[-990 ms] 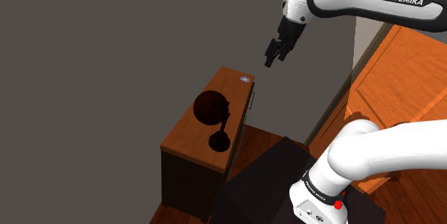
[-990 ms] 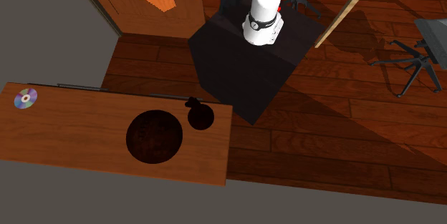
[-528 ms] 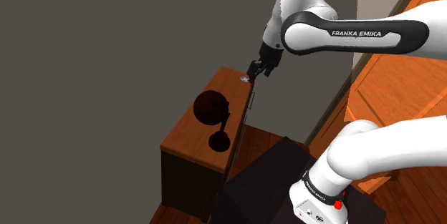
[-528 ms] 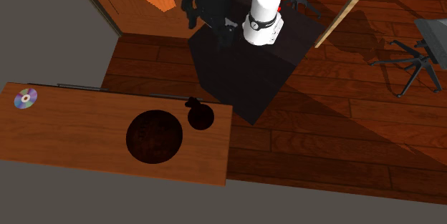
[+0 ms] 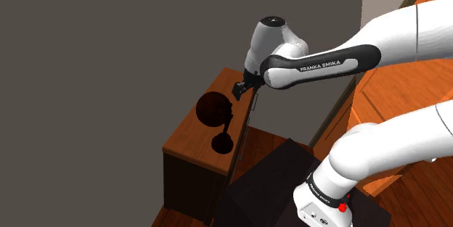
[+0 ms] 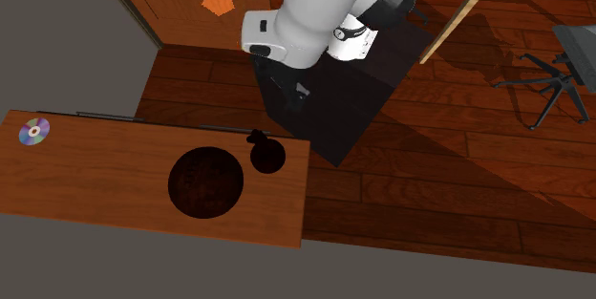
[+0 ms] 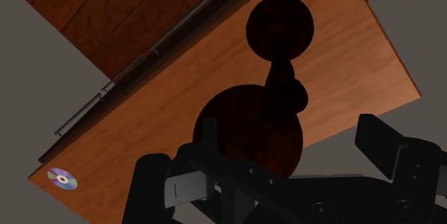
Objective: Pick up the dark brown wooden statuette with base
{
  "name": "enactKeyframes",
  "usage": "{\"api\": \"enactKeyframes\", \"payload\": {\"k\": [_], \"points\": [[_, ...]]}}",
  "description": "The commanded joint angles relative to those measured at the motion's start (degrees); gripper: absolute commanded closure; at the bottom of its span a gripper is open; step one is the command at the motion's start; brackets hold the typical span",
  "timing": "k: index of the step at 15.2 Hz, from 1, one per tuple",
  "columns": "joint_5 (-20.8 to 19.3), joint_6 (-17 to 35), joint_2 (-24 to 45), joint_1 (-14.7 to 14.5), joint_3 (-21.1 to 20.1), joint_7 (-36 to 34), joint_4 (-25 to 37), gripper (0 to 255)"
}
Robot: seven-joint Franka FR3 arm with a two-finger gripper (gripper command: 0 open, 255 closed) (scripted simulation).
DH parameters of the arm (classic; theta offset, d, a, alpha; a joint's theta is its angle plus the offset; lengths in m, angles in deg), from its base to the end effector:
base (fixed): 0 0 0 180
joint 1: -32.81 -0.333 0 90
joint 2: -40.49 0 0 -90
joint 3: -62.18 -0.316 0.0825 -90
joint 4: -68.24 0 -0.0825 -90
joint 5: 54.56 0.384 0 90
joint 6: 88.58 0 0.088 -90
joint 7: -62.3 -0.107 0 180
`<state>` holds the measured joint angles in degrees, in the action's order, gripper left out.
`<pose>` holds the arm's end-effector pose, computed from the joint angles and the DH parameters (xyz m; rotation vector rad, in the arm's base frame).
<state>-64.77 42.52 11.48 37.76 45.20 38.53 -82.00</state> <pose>0.3895 0.0776 0.4231 2.8886 -0.1761 0.3238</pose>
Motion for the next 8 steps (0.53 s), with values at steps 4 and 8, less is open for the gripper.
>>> {"api": "enactKeyframes", "payload": {"k": [4,8], "points": [[-9.2,10.4,10.7,6.3,-6.5,-13.0,0.0,0],[-23.4,14.9,21.4,12.8,-12.0,-28.4,3.0,0]]}}
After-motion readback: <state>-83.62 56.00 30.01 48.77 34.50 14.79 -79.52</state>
